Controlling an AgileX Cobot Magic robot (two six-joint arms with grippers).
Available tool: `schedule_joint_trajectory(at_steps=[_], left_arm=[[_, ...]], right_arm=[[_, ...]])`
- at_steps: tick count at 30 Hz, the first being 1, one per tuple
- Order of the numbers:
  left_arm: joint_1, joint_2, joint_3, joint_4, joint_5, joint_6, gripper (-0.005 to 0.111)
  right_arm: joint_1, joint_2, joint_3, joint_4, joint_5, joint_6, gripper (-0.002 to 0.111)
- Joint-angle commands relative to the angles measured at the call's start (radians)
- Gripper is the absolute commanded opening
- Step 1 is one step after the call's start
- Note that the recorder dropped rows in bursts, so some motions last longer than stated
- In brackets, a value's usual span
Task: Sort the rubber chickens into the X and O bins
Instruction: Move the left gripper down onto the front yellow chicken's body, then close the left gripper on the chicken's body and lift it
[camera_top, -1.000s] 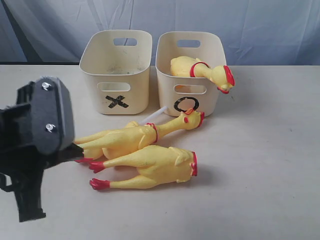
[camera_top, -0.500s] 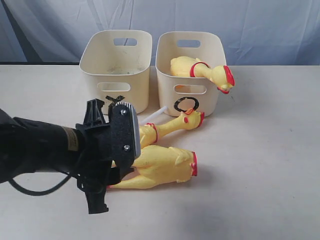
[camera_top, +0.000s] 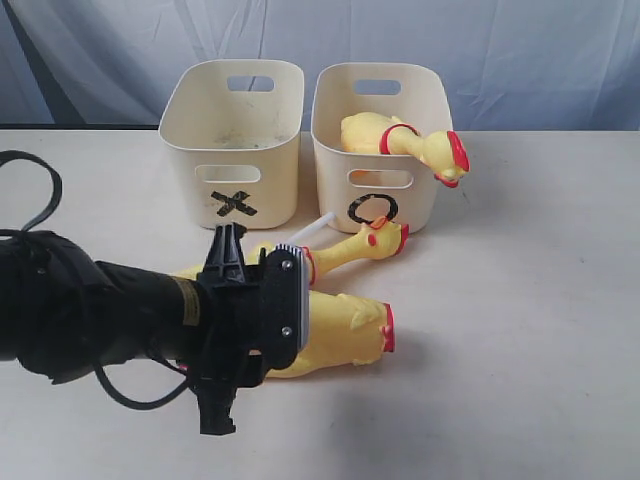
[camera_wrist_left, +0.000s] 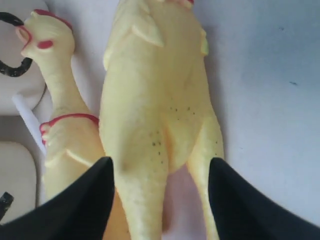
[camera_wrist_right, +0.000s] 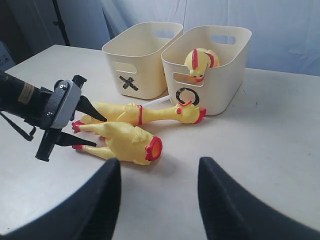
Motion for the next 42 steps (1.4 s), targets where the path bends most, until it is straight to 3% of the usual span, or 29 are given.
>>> schedule_joint_trajectory(at_steps=[1, 13, 19, 37, 42], left_arm=[[-0.005, 0.012, -0.008, 0.042, -0.075, -0.006, 0.054], [-0.005, 0.084, -0.051, 0.108, -0.062, -0.003, 0.055], [-0.005, 0.085, -0.080, 0.098, -0.062, -0.007, 0.064], [-0.005, 0.189, -0.080, 0.029, -0.118, -0.007, 0.064], [-0.005, 0.190, -0.080, 0.029, -0.118, -0.007, 0.052]], right_arm=[[-0.004, -0.005, 0.004, 0.001, -0.012, -0.007, 0.046], [-0.004, -0.005, 0.004, 0.005, -0.011, -0.007, 0.046], [-0.004, -0.005, 0.004, 0.005, -0.007, -0.007, 0.046], [-0.004, -0.005, 0.004, 0.005, -0.007, -0.007, 0.046], [-0.004, -0.005, 0.004, 0.005, -0.007, -0.009, 0.046]])
